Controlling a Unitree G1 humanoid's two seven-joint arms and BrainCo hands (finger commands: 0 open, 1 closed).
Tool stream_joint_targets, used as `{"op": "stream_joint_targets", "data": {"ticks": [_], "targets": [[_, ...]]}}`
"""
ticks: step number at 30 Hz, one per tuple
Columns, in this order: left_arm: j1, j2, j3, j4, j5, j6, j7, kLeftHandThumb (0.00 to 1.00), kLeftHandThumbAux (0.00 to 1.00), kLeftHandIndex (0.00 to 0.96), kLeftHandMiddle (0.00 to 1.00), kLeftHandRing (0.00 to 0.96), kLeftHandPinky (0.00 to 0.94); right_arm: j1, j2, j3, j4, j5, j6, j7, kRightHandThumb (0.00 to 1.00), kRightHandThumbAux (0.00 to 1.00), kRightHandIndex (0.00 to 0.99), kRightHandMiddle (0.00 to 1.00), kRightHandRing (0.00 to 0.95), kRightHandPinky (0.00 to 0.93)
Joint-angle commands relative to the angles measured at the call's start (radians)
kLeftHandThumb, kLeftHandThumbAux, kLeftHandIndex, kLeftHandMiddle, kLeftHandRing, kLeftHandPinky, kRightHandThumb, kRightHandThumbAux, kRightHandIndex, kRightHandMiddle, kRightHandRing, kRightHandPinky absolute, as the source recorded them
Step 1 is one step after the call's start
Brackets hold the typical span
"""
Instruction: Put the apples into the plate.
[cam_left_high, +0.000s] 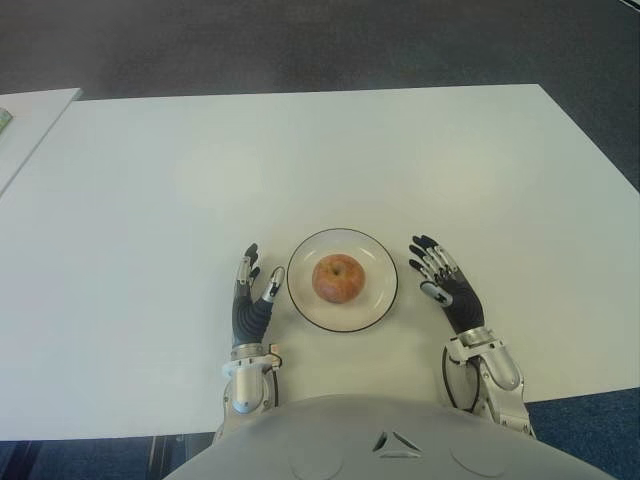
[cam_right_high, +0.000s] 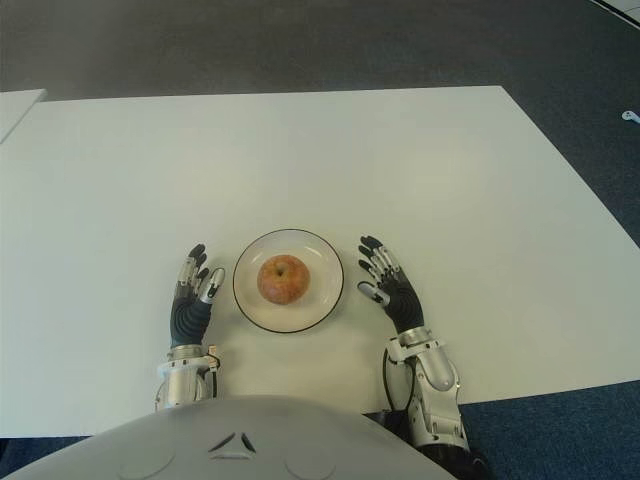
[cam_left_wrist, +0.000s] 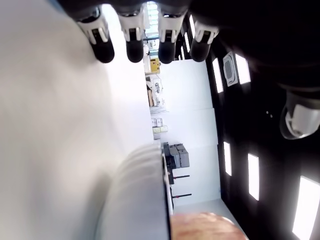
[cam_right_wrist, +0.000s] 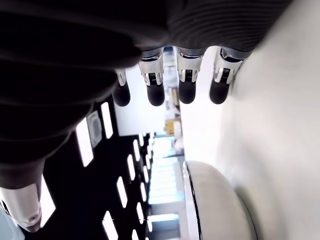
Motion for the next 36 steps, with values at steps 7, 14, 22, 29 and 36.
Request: {"op": "stream_joint_targets", "data": {"ticks": [7, 14, 22, 29, 36], "targets": [[0.058, 0.004, -0.035, 0.009, -0.026, 0.057, -0.033, 0.030, 0.352, 0.000, 0.000, 0.000, 0.000, 0.034, -0.028, 0.044, -0.019, -0.023, 0.063, 0.018, 0.144, 0.545, 0.000, 0.000, 0.000, 0.000], [0.050, 0.022, -0.043, 0.022, -0.063, 0.025, -0.074, 0.041, 0.328, 0.000, 0.000, 0.000, 0.000, 0.012, -0.023, 0.058, 0.022, -0.019, 0.094, 0.020, 0.161, 0.527, 0.000, 0.000, 0.000, 0.000], [0.055, 0.030, -0.054, 0.045, -0.079, -0.040, -0.087, 0.052, 0.296, 0.000, 0.000, 0.000, 0.000, 0.028, -0.002, 0.071, -0.003, -0.008, 0.162, -0.012, 0.206, 0.519, 0.000, 0.000, 0.000, 0.000], [0.061, 0.026, -0.060, 0.065, -0.111, -0.063, -0.103, 0.073, 0.295, 0.000, 0.000, 0.000, 0.000, 0.025, 0.019, 0.081, 0.010, -0.031, 0.143, -0.050, 0.198, 0.540, 0.000, 0.000, 0.000, 0.000], [0.068, 0.014, -0.047, 0.087, -0.136, -0.122, -0.102, 0.081, 0.323, 0.000, 0.000, 0.000, 0.000, 0.014, 0.067, 0.083, 0.060, -0.112, 0.050, -0.151, 0.192, 0.525, 0.000, 0.000, 0.000, 0.000]]}}
